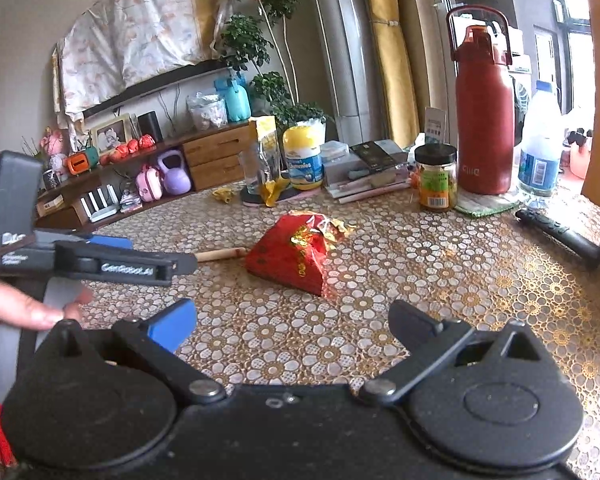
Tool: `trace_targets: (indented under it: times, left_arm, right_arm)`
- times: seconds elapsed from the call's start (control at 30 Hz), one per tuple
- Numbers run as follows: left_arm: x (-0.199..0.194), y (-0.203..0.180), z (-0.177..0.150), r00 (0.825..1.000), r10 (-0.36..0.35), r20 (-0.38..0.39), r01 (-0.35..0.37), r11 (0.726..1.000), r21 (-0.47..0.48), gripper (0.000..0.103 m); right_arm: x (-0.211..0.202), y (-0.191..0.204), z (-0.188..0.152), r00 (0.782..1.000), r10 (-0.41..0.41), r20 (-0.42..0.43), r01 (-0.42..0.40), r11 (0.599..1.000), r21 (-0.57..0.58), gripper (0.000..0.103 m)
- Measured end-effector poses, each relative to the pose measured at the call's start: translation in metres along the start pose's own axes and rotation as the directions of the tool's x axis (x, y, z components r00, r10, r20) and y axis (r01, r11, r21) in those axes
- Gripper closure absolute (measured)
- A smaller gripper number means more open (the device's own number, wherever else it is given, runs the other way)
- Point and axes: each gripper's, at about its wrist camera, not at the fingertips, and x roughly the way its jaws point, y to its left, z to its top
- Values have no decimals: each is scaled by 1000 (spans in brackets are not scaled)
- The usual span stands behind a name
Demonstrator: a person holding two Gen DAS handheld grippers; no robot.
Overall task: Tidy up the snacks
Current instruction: 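Move both open tools back toward the red chip bag and wooden stick, then grasp the wooden stick with the left tool while the right tool approaches the red chip bag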
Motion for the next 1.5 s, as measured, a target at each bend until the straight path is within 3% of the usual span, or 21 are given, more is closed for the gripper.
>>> trace_targets:
  times: [0.43,0.57,0.73,0.8,0.97,1.1,1.37,1.5]
  left_arm:
    - [72,21,13,991,-105,-86,116,983,140,5]
    - [88,24,13,988,-106,-116,124,980,158,29]
    - [99,33,14,984,-144,-107,156,980,120,37]
    - [101,34,15,982,-156,-104,168,978,120,49]
    - [102,38,16,976,-187,-108,197,977,83,66]
    - [98,35,14,982,-165,-97,171,983,63,79]
    - [89,30,7,991,-94,-91,94,996,-4,93]
    - [83,29,4,994,-59,-92,57,998,-29,93]
  right_arm:
    - [14,-8,-2,999,22,-24,-22,999,36,0]
    - [18,-11,-3,999,25,-30,-24,999,40,0]
    - [23,-16,-4,999,20,-37,-19,999,50,0]
    - [25,-17,-4,999,20,-40,-17,998,57,0]
    - [34,-18,-1,999,18,-41,-15,998,64,0]
    - [49,-14,10,999,16,-32,-14,998,58,0]
    - [105,-7,38,997,-31,-77,38,995,92,0]
    - [128,-1,47,991,-93,-96,101,991,90,0]
